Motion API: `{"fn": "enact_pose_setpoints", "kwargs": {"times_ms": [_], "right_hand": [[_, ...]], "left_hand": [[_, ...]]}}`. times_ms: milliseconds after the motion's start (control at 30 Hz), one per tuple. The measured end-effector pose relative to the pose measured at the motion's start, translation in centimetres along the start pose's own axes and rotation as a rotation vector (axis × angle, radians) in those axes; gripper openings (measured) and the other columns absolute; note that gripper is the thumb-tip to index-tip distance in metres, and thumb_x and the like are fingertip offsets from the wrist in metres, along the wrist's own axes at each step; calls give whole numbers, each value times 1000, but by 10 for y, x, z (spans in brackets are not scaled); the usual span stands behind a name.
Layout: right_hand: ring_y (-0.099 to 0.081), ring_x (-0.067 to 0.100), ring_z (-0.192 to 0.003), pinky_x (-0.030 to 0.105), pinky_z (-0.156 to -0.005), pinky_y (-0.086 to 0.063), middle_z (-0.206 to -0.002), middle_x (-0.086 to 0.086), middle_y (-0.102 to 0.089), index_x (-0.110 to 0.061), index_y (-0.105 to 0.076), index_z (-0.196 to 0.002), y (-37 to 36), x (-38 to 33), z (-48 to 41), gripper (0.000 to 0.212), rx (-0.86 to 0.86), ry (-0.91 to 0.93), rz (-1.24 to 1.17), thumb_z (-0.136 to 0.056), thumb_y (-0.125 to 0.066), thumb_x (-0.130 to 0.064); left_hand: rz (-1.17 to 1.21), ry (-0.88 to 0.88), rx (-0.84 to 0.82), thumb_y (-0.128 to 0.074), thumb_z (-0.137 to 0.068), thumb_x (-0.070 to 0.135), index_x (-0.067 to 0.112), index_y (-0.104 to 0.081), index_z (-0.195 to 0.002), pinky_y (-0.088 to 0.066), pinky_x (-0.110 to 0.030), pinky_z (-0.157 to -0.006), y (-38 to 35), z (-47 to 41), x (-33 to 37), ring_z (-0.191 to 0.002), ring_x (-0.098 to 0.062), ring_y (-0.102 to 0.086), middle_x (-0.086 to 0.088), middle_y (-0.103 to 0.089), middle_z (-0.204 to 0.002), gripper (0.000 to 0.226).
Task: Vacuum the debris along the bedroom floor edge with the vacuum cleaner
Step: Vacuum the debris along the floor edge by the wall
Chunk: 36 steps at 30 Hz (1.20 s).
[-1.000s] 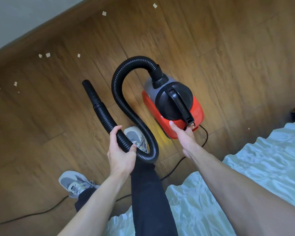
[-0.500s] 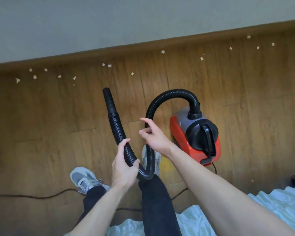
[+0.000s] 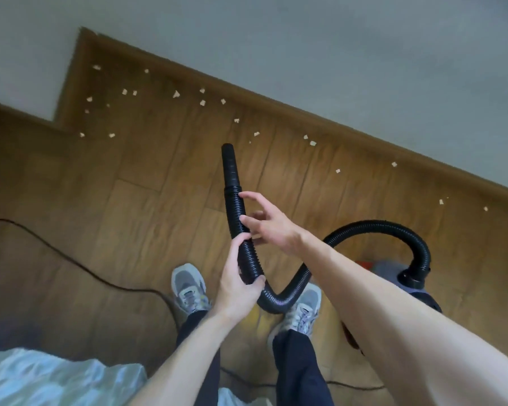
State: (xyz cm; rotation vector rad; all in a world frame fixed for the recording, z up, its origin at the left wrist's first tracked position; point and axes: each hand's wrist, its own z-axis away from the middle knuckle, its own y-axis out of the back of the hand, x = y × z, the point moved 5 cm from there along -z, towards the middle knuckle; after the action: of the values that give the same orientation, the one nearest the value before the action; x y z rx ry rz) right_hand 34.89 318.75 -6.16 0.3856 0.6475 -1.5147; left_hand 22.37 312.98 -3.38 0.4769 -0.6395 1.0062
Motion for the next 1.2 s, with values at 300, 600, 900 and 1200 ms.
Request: {"fn": "enact_pose_setpoints", "kwargs": {"times_ms": [300, 600, 900, 1200], "right_hand": [[-69, 26, -93, 41, -78, -60, -115, 19, -62, -32, -42, -133, -109, -68, -80, 45, -64, -64, 132, -98, -53, -6], [-67, 20, -87, 32, -66, -57, -100, 9, -62, -32, -47, -130, -184, -106, -132, 46, -121, -55, 283, -95, -56, -3], [-65, 17, -84, 34, -70, -60, -102, 6, -59, -29, -52, -131, -224, -137, -178, 42, -216, -65, 413, -98, -50, -4], [-64, 18, -95, 31, -66, -58, -120, 7, -59, -32, -45, -138, -224, -147, -233, 51, -314, -124, 536, -96, -58, -7]], "left_hand": [[118, 23, 81, -68, -79, -5, 56, -40, -130, -54, -45, -93, 132, -20, -1, -111, -13, -60, 29, -55, -120, 85], [231, 33, 192, -72, -74, 2, 54, -40, -130, -53, -46, -95, 203, -32, -1, -111, -12, -58, 14, -56, -124, 83], [317, 12, 316, -75, -74, 0, 44, -43, -127, -51, -31, -99, 239, -50, 8, -111, 6, -52, 17, -53, -125, 76], [417, 86, 349, -78, -70, -2, 42, -47, -119, -56, -33, -86, 256, -94, 9, -106, -17, -58, 5, -59, -119, 73]]}}
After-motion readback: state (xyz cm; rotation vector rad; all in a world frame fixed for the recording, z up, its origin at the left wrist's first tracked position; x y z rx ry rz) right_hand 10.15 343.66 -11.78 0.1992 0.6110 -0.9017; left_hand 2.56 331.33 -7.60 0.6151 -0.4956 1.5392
